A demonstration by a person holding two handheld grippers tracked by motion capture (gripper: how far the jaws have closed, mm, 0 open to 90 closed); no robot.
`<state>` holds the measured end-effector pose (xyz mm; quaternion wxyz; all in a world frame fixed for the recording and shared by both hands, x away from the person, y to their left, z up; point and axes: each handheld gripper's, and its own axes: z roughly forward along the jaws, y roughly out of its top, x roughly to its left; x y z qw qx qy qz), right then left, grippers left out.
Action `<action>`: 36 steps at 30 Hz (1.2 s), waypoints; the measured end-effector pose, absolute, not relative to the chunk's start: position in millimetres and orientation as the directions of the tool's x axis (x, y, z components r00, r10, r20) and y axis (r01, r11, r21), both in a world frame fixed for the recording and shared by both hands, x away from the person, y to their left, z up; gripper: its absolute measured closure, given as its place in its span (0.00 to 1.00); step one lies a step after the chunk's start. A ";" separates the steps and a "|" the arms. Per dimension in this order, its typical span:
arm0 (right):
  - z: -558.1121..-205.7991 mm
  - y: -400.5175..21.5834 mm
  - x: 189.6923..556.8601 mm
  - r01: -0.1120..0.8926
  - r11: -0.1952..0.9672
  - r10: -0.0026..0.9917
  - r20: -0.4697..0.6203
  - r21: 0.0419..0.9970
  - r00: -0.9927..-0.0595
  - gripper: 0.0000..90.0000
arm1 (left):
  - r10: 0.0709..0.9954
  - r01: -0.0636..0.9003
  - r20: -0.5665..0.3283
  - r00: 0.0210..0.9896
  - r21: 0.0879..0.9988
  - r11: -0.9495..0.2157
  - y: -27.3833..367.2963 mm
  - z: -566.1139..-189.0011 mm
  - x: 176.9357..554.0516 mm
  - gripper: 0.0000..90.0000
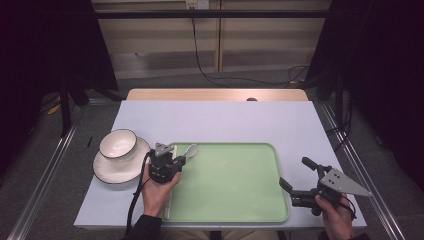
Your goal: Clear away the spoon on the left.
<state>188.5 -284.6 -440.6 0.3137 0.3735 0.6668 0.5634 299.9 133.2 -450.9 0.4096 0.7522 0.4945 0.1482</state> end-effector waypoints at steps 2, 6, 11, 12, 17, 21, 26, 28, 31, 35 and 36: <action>-440.5 -284.5 188.2 0.146 0.087 0.851 0.002 0.985 -0.526 0.01 | 0.868 0.631 -0.174 0.464 0.753 -0.187 131.8 -453.6 299.5 0.94; -440.5 -285.2 188.5 0.143 0.086 0.850 0.002 0.986 -0.527 0.01 | 0.873 0.651 -0.173 0.455 0.734 -0.194 131.9 -455.8 299.8 0.94; -440.5 -285.3 188.6 0.142 0.086 0.850 0.002 0.986 -0.527 0.01 | 0.875 0.671 -0.168 0.455 0.711 -0.212 130.9 -458.8 301.6 0.94; -440.5 -285.1 188.6 0.142 0.086 0.849 0.002 0.986 -0.528 0.01 | 0.873 0.679 -0.171 0.457 0.701 -0.218 130.4 -459.9 302.5 0.93; -440.6 -285.3 188.5 0.144 0.086 0.850 0.003 0.986 -0.527 0.01 | 0.893 0.695 -0.151 0.423 0.687 -0.213 129.9 -463.1 304.6 0.93; -440.6 -285.4 188.6 0.144 0.087 0.849 0.002 0.986 -0.528 0.01 | 0.888 0.717 -0.164 0.429 0.660 -0.225 129.5 -469.1 307.0 0.94; -440.5 -285.3 188.6 0.142 0.086 0.849 0.002 0.986 -0.529 0.01 | 0.887 0.720 -0.166 0.430 0.656 -0.226 129.5 -470.0 307.6 0.94; -440.5 -285.2 188.6 0.142 0.087 0.849 0.002 0.986 -0.529 0.01 | 0.885 0.724 -0.184 0.428 0.656 -0.214 130.7 -470.3 308.2 0.93; -440.4 -285.2 188.2 0.143 0.087 0.849 0.002 0.986 -0.528 0.01 | 0.884 0.720 -0.176 0.434 0.657 -0.223 129.5 -470.2 307.4 0.90; -440.6 -284.8 188.6 0.142 0.085 0.849 0.003 0.986 -0.529 0.01 | 0.879 0.724 -0.185 0.439 0.653 -0.224 129.8 -469.7 307.6 0.87; -440.6 -284.8 188.7 0.142 0.085 0.850 0.003 0.986 -0.527 0.01 | 0.881 0.724 -0.179 0.437 0.651 -0.227 130.3 -469.7 307.5 0.87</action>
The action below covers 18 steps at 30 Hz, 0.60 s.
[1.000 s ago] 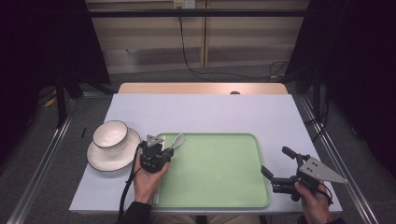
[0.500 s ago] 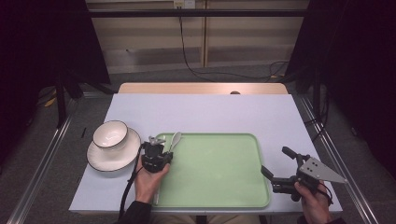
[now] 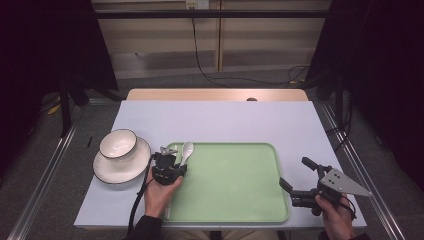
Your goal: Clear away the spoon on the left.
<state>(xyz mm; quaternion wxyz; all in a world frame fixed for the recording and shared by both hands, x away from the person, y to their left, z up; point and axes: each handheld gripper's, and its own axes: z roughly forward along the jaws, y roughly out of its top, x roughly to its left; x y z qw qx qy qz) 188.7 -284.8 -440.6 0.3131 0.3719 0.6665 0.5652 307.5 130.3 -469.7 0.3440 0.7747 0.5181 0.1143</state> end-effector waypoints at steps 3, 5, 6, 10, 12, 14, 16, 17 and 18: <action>-440.5 -285.2 188.5 0.143 0.085 0.848 0.004 0.986 -0.530 0.01 | 0.879 0.737 -0.210 0.427 0.645 -0.204 129.5 -468.8 307.4 0.83; -440.7 -284.9 188.5 0.146 0.086 0.849 0.005 0.986 -0.529 0.01 | 0.889 0.732 -0.163 0.427 0.640 -0.234 125.2 -466.8 305.3 0.75; -440.7 -284.7 188.5 0.148 0.081 0.848 0.010 0.986 -0.530 0.01 | 0.890 0.726 -0.154 0.428 0.646 -0.238 124.5 -467.5 305.1 0.77; -440.5 -284.9 188.1 0.149 0.078 0.847 0.013 0.986 -0.531 0.01 | 0.890 0.727 -0.176 0.421 0.652 -0.215 130.4 -468.7 307.7 0.77; -440.8 -284.9 188.4 0.148 0.077 0.848 0.013 0.986 -0.529 0.01 | 0.883 0.718 -0.170 0.438 0.657 -0.230 130.2 -469.1 307.6 0.76; -440.8 -285.0 188.4 0.151 0.077 0.850 0.015 0.986 -0.527 0.01 | 0.877 0.711 -0.166 0.451 0.660 -0.241 130.4 -469.2 307.8 0.73; -440.7 -285.0 188.5 0.148 0.079 0.849 0.011 0.986 -0.528 0.01 | 0.871 0.688 -0.152 0.468 0.681 -0.251 129.2 -470.5 306.4 0.70; -440.5 -285.3 188.4 0.146 0.082 0.851 0.007 0.986 -0.526 0.01 | 0.869 0.667 -0.141 0.474 0.702 -0.249 129.3 -471.0 304.6 0.67; -440.4 -285.6 188.3 0.143 0.081 0.852 0.006 0.986 -0.524 0.01 | 0.868 0.669 -0.150 0.474 0.702 -0.244 130.8 -471.6 304.4 0.67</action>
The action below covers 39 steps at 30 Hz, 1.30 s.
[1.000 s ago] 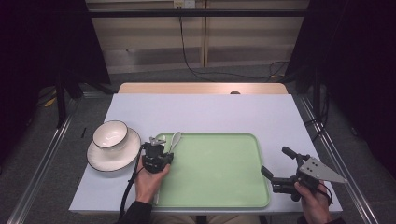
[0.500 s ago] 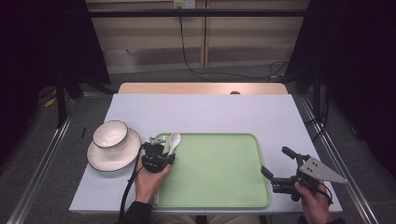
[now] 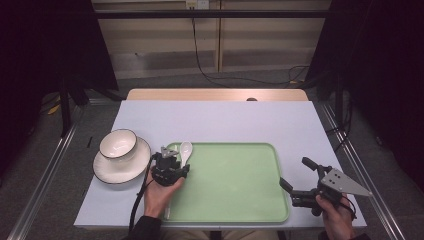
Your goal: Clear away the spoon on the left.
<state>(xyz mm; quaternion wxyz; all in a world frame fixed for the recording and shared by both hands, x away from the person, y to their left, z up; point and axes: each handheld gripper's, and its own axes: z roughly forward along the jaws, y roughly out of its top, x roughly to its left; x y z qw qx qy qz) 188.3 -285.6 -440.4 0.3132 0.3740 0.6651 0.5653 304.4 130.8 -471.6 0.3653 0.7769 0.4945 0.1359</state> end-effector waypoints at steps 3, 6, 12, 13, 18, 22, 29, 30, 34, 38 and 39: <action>-440.5 -285.7 188.4 0.145 0.072 0.852 0.014 0.987 -0.524 0.01 | 0.873 0.677 -0.175 0.455 0.704 -0.212 136.0 -471.2 305.2 0.62; -440.5 -285.8 188.5 0.143 0.075 0.850 0.011 0.987 -0.526 0.01 | 0.866 0.663 -0.186 0.464 0.721 -0.201 141.4 -465.4 304.9 0.57; -440.3 -285.3 188.5 0.147 0.075 0.852 0.013 0.986 -0.523 0.01 | 0.867 0.642 -0.183 0.463 0.744 -0.186 152.7 -457.3 306.3 0.43; -440.3 -285.2 188.7 0.146 0.075 0.853 0.012 0.986 -0.522 0.01 | 0.869 0.643 -0.177 0.462 0.742 -0.190 154.3 -455.8 306.8 0.39; -440.0 -284.2 189.3 0.142 0.077 0.848 0.010 0.987 -0.529 0.01 | 0.875 0.636 -0.164 0.455 0.748 -0.190 164.2 -447.8 313.3 0.25; -440.0 -284.3 189.6 0.143 0.075 0.850 0.012 0.987 -0.526 0.01 | 0.873 0.615 -0.157 0.462 0.766 -0.187 168.7 -440.4 314.3 0.15; -439.9 -286.3 188.5 0.142 0.070 0.855 0.014 0.987 -0.519 0.01 | 0.864 0.589 -0.177 0.472 0.792 -0.160 198.1 -420.9 314.7 0.03; -440.0 -286.5 188.3 0.146 0.068 0.856 0.017 0.987 -0.517 0.01 | 0.875 0.587 -0.160 0.456 0.793 -0.161 202.4 -420.2 314.7 0.03; -439.7 -285.7 187.4 0.142 0.080 0.850 0.007 0.987 -0.526 0.01 | 0.876 0.588 -0.141 0.462 0.788 -0.183 217.8 -418.8 313.5 0.05; -439.7 -285.8 187.0 0.145 0.070 0.858 0.015 0.987 -0.514 0.01 | 0.887 0.578 -0.147 0.438 0.802 -0.152 233.7 -416.7 311.0 0.04; -439.6 -286.1 187.0 0.146 0.069 0.857 0.016 0.987 -0.515 0.01 | 0.886 0.577 -0.156 0.437 0.804 -0.144 237.2 -416.1 310.8 0.04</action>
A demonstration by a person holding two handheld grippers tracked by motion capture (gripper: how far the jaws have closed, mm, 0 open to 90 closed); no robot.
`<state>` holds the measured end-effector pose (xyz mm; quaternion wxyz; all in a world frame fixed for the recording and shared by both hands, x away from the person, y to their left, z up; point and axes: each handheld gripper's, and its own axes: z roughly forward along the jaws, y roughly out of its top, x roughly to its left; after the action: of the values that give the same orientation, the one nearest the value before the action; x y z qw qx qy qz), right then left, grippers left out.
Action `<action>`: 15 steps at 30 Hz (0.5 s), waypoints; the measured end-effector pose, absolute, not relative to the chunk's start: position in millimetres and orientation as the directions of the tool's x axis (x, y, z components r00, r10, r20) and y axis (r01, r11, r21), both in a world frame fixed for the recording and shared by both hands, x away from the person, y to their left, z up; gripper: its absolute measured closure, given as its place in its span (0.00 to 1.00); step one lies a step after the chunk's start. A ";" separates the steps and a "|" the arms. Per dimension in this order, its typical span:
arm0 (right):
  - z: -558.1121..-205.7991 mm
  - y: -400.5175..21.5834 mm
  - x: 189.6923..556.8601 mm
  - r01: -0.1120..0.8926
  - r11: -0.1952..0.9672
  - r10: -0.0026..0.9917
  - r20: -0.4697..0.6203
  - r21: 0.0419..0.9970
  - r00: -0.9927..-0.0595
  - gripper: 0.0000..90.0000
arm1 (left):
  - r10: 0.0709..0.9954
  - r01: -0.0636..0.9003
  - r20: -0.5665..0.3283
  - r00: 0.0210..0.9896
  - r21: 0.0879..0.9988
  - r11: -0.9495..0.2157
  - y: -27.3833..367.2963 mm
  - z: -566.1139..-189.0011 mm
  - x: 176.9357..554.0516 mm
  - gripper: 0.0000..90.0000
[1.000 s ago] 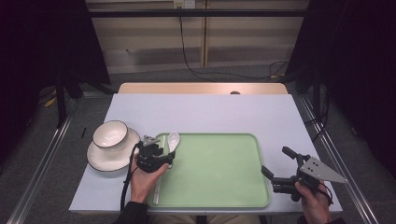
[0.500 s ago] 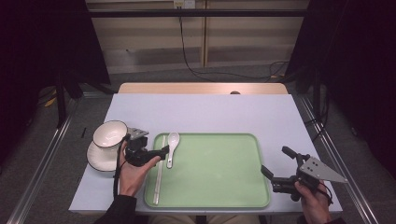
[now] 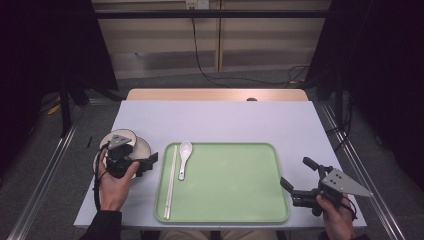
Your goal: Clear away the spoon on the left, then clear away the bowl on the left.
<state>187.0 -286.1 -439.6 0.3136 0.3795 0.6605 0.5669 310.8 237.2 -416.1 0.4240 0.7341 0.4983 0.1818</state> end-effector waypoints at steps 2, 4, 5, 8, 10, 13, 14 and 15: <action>-440.1 -286.1 187.9 0.146 0.070 0.858 0.015 0.987 -0.514 0.01 | 0.892 0.560 -0.151 0.427 0.818 -0.129 245.2 -414.6 310.6 0.04; -440.1 -286.2 187.9 0.143 0.072 0.855 0.013 0.987 -0.519 0.01 | 0.894 0.556 -0.153 0.422 0.822 -0.122 252.3 -412.8 311.9 0.04; -440.1 -286.1 187.7 0.142 0.072 0.854 0.013 0.987 -0.520 0.01 | 0.895 0.555 -0.144 0.423 0.822 -0.130 256.5 -411.4 312.0 0.04; -440.2 -286.3 187.9 0.142 0.071 0.853 0.014 0.987 -0.521 0.01 | 0.884 0.541 -0.149 0.442 0.831 -0.130 267.0 -407.7 312.5 0.04; -440.3 -286.3 188.1 0.142 0.072 0.854 0.012 0.987 -0.520 0.01 | 0.872 0.536 -0.170 0.459 0.836 -0.119 273.7 -405.0 313.4 0.04; -440.2 -285.6 189.0 0.145 0.069 0.854 0.016 0.987 -0.519 0.01 | 0.874 0.525 -0.173 0.455 0.845 -0.106 282.5 -398.6 314.2 0.05; -440.3 -285.7 189.3 0.145 0.071 0.855 0.015 0.987 -0.518 0.01 | 0.877 0.520 -0.170 0.450 0.848 -0.103 285.0 -396.8 314.5 0.05; -440.2 -285.6 189.4 0.146 0.069 0.855 0.017 0.987 -0.518 0.01 | 0.873 0.516 -0.170 0.457 0.850 -0.105 288.6 -395.5 315.3 0.05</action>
<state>189.4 -285.6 -440.2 0.3123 0.3784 0.6610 0.5677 315.3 288.6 -395.5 0.4619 0.7176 0.4841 0.1934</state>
